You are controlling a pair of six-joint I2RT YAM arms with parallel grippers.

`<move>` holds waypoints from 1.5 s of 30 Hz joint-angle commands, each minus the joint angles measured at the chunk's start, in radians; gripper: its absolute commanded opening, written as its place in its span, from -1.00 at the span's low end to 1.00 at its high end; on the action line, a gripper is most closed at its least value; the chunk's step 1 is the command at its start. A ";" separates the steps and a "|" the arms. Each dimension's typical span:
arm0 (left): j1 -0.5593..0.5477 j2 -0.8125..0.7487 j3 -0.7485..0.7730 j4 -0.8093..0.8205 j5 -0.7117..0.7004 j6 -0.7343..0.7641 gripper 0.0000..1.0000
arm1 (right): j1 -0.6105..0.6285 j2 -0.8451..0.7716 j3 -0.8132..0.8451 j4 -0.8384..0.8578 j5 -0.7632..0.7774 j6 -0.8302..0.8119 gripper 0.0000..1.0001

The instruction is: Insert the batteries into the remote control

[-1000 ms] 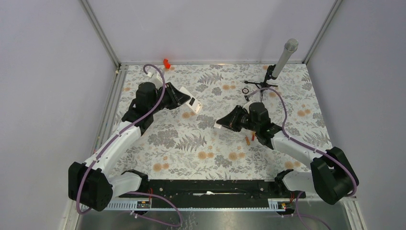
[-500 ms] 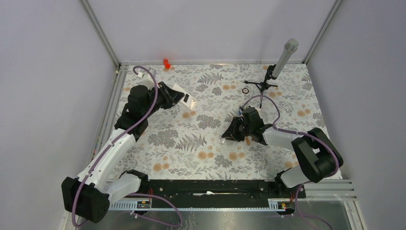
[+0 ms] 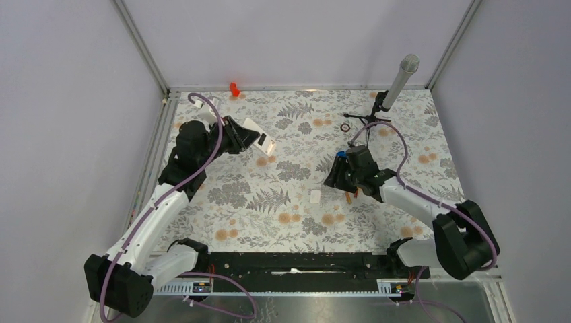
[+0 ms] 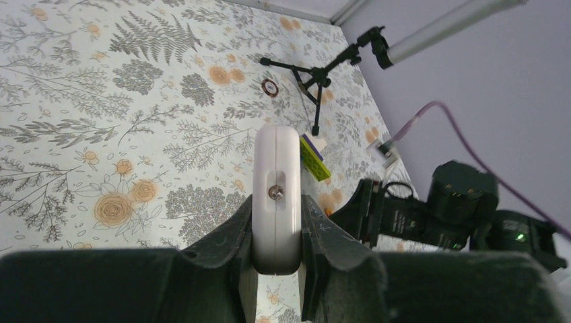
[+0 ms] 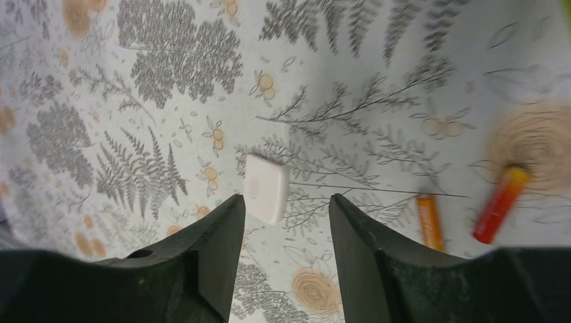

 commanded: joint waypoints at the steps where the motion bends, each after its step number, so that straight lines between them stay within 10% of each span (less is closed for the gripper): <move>1: 0.005 -0.018 0.036 0.065 0.153 0.096 -1.00 | -0.006 -0.102 0.049 -0.144 0.200 -0.094 0.08; 10: 0.005 0.075 0.053 0.173 0.648 0.194 -1.00 | -0.022 -0.144 0.036 -0.217 0.322 -0.173 0.08; 45: 0.005 0.013 -0.008 0.333 0.647 0.043 -1.00 | -0.043 0.105 0.085 -0.269 0.217 -0.249 -0.37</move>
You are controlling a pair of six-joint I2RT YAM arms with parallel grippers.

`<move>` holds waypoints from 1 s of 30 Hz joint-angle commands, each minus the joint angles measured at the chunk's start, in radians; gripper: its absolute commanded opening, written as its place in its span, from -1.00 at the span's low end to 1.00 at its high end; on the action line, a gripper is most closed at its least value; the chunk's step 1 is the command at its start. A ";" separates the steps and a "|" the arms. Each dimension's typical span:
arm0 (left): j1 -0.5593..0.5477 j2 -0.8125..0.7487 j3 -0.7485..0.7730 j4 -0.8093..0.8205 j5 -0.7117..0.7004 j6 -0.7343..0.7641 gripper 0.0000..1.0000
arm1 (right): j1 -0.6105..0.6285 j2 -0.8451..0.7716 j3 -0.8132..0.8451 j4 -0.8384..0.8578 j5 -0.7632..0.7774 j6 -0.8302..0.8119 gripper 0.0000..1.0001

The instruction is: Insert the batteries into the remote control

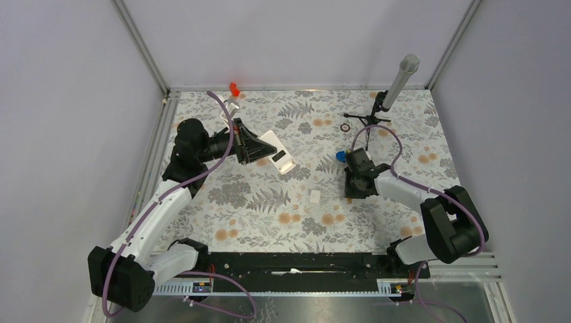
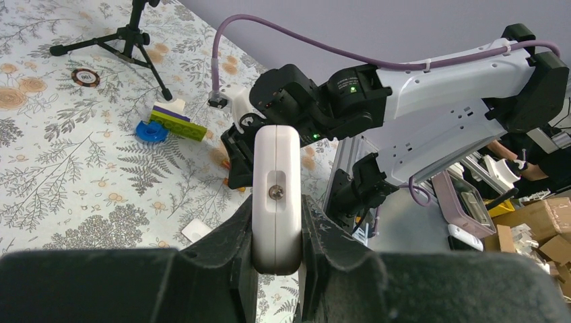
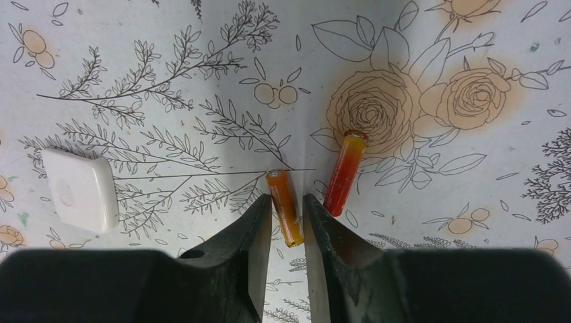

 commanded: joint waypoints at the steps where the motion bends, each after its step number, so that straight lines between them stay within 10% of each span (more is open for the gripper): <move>1: 0.003 -0.029 0.004 0.098 0.018 -0.048 -1.00 | -0.005 0.040 0.050 -0.006 -0.002 -0.029 -0.37; 14: 0.003 -0.020 0.016 -0.017 -0.077 -0.083 -1.00 | -0.005 0.068 0.089 0.014 -0.047 -0.011 -0.88; 30: 0.005 -0.003 0.008 -0.050 -0.185 -0.089 -1.00 | -0.010 -0.128 0.111 -0.038 0.130 0.115 -0.27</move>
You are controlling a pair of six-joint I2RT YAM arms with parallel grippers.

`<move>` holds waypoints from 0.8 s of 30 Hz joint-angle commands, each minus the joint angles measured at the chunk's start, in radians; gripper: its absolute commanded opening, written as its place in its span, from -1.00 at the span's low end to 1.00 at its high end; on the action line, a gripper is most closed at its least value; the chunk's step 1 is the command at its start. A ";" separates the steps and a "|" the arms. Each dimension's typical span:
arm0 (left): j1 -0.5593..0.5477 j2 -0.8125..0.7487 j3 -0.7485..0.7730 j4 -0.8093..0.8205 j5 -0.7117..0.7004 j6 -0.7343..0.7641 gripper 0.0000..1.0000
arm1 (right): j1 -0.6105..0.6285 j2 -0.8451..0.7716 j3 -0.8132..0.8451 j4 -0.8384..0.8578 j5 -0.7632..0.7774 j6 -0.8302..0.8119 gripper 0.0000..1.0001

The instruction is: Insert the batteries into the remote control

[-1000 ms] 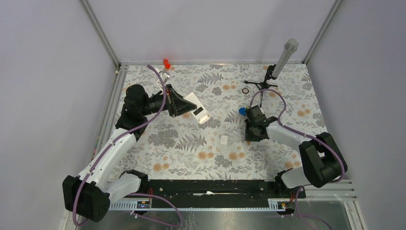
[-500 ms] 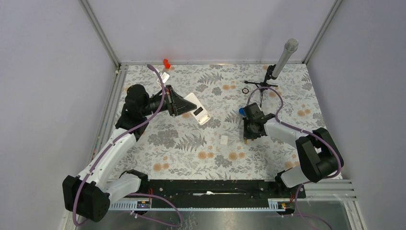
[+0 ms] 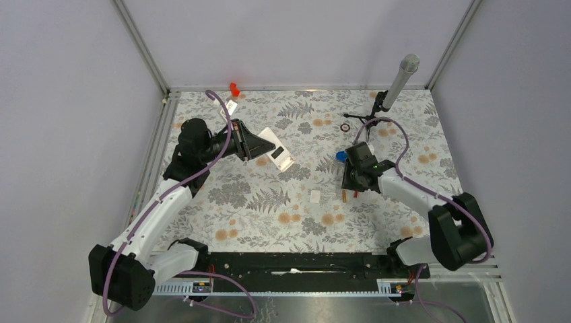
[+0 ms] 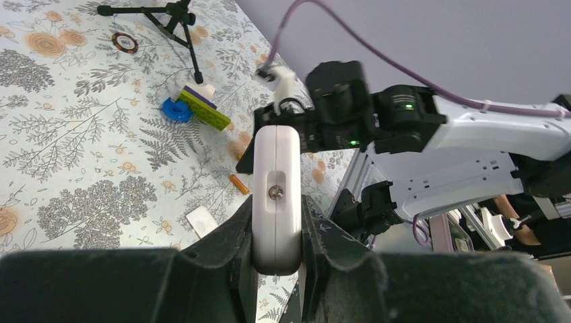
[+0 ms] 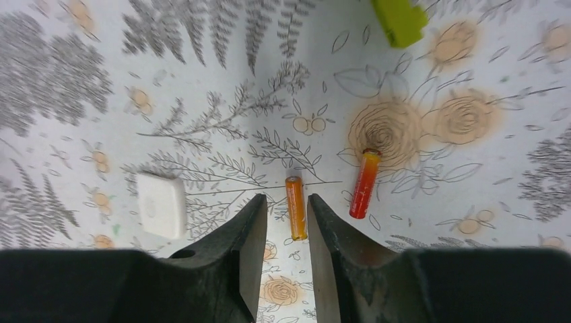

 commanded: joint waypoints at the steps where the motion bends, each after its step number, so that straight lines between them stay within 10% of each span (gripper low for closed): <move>1: 0.005 -0.013 0.007 0.034 -0.034 0.002 -1.00 | -0.014 -0.102 0.048 -0.042 0.145 0.029 -0.25; 24: 0.008 -0.023 0.003 0.016 -0.057 0.009 -1.00 | -0.066 0.103 0.021 -0.051 0.102 0.059 -0.28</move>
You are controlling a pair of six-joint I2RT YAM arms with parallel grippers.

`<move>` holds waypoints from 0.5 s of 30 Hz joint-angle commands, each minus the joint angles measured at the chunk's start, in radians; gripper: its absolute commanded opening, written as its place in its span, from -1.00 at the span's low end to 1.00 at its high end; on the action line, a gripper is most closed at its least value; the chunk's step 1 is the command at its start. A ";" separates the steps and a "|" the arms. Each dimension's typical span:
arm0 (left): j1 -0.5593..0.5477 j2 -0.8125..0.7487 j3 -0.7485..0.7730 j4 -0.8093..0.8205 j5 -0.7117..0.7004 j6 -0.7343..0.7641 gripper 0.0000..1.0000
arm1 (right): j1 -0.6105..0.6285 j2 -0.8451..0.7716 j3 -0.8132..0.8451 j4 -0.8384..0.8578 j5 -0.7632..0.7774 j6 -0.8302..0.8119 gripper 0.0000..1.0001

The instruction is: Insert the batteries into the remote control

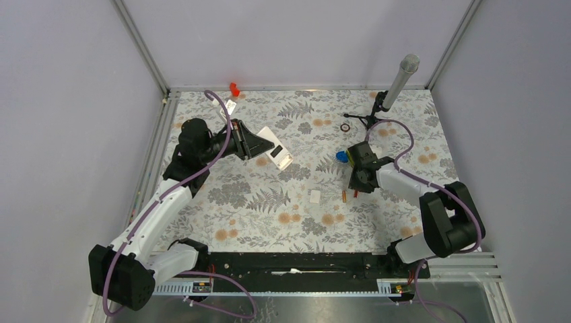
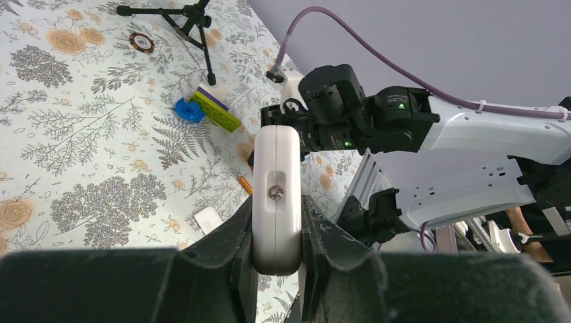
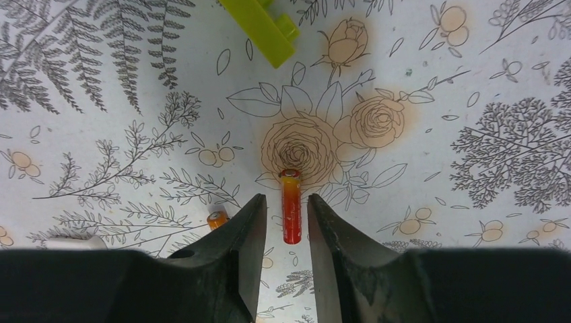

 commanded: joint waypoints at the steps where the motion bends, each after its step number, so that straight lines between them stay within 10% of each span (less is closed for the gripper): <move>1: 0.008 -0.023 0.003 0.032 -0.014 0.009 -1.00 | -0.005 0.034 0.007 -0.003 -0.031 0.020 -0.33; 15: 0.013 -0.060 0.002 0.022 -0.084 0.027 -1.00 | -0.003 -0.011 0.012 0.043 -0.077 -0.027 -0.83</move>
